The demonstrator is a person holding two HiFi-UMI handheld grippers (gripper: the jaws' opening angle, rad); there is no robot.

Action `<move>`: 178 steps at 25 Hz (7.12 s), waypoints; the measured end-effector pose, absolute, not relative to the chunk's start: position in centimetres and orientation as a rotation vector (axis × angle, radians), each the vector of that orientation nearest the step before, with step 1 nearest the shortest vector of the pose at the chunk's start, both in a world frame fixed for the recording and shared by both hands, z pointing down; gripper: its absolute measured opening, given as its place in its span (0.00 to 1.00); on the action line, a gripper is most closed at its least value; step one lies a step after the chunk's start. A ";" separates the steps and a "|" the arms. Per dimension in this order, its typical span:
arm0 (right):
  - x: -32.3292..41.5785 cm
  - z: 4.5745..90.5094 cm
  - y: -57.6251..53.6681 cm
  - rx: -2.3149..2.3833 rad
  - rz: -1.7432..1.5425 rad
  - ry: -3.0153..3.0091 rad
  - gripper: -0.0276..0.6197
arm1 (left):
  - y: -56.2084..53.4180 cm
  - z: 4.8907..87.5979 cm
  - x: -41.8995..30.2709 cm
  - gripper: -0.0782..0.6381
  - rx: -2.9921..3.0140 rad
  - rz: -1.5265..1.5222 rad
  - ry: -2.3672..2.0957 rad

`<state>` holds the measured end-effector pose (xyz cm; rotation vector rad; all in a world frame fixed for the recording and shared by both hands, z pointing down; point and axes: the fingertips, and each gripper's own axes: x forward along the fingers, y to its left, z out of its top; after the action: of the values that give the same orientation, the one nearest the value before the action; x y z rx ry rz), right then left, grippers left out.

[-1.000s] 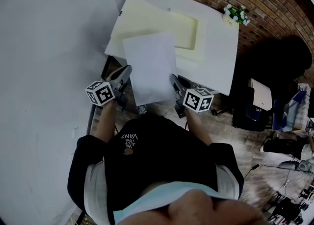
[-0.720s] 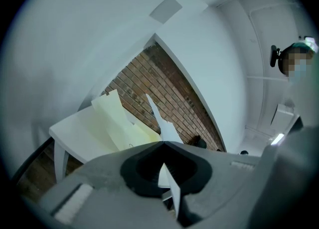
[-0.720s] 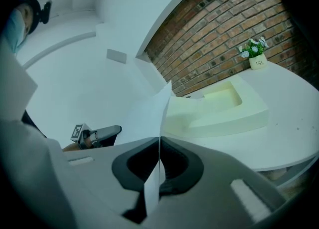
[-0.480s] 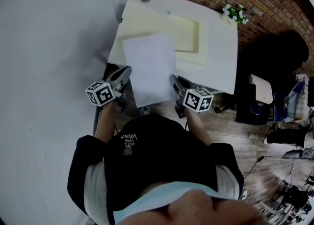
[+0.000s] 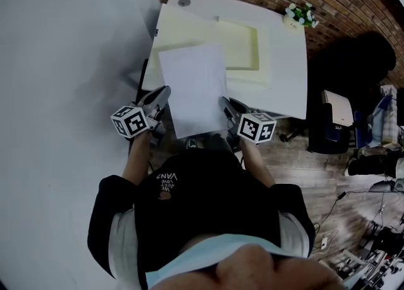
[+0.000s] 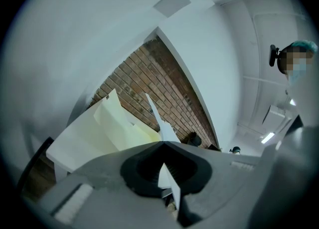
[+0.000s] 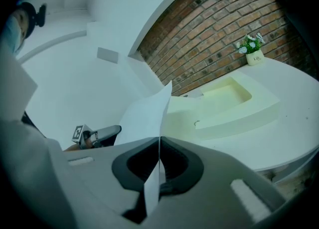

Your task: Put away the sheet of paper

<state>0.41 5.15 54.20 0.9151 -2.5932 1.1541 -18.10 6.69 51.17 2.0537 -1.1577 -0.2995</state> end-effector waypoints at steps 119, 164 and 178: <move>0.1 60.4 -17.4 1.146 1.215 -2.327 0.14 | -18.0 62.2 -20.6 0.11 1.934 0.094 -1.051; 4.6 58.6 -16.0 1.251 1.223 -2.362 0.14 | -20.2 64.9 -16.4 0.11 1.801 0.075 -1.070; 6.8 58.5 -15.4 1.251 1.229 -2.363 0.14 | -20.7 64.8 -15.0 0.11 1.778 0.049 -1.073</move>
<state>6.78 -15.40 58.51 1.2514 -2.3632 1.2287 -15.00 -20.68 64.82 1.7783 -1.0731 0.0491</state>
